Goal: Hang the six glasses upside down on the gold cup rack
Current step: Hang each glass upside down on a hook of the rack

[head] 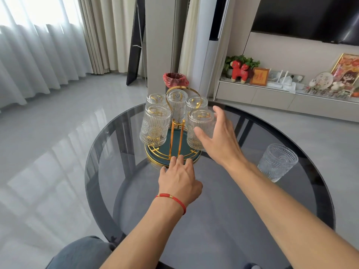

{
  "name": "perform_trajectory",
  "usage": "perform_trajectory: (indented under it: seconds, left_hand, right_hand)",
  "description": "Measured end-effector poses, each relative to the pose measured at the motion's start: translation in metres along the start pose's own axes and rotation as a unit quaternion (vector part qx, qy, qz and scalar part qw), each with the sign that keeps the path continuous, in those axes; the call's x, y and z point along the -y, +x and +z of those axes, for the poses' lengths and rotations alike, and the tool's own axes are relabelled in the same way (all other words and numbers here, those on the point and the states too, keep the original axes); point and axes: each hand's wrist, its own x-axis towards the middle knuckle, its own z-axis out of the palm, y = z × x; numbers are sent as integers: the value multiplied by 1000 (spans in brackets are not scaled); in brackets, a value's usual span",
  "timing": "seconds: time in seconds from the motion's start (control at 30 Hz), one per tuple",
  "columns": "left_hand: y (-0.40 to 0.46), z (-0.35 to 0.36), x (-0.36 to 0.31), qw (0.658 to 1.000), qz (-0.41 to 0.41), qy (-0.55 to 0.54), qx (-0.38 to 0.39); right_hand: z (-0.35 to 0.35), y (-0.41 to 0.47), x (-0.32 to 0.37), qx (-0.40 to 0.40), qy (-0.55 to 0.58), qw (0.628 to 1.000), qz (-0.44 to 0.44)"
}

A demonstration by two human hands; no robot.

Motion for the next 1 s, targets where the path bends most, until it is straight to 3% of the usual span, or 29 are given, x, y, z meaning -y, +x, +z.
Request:
perform_trajectory:
  seconds: [0.13, 0.27, 0.37, 0.43, 0.5, 0.6, 0.7, 0.83, 1.0]
  left_hand:
    - [-8, -4, -11, 995, 4, -3, -100]
    - [-13, -2, -17, 986, 44, -56, -152]
    - [-15, 4, -17, 974, 93, -122, -168]
    - [-17, 10, -21, 965, 118, -164, -168]
    - [-18, 16, -24, 961, 125, -183, -167]
    - [-19, 24, -28, 960, 128, -191, -158]
    - [-21, 28, -28, 959, 130, -200, -153]
    - [-24, 27, -29, 954, 134, -218, -157]
    - [-26, 23, -33, 945, 123, -270, -141]
  right_hand:
    - [-24, -25, -32, -48, -27, 998, -21]
    - [-56, -50, -90, -70, -216, 974, -25]
    - [-69, -60, -124, -56, -282, 957, 36]
    - [-73, -62, -139, -53, -229, 967, 100]
    - [-75, -62, -152, -71, -97, 979, 165]
    - [-78, -63, -170, -80, 60, 961, 258]
    - [-77, -64, -181, -85, 109, 938, 317]
    - [-77, -66, -186, -80, 120, 935, 324]
    - [-82, -78, -159, -34, 106, 965, 238]
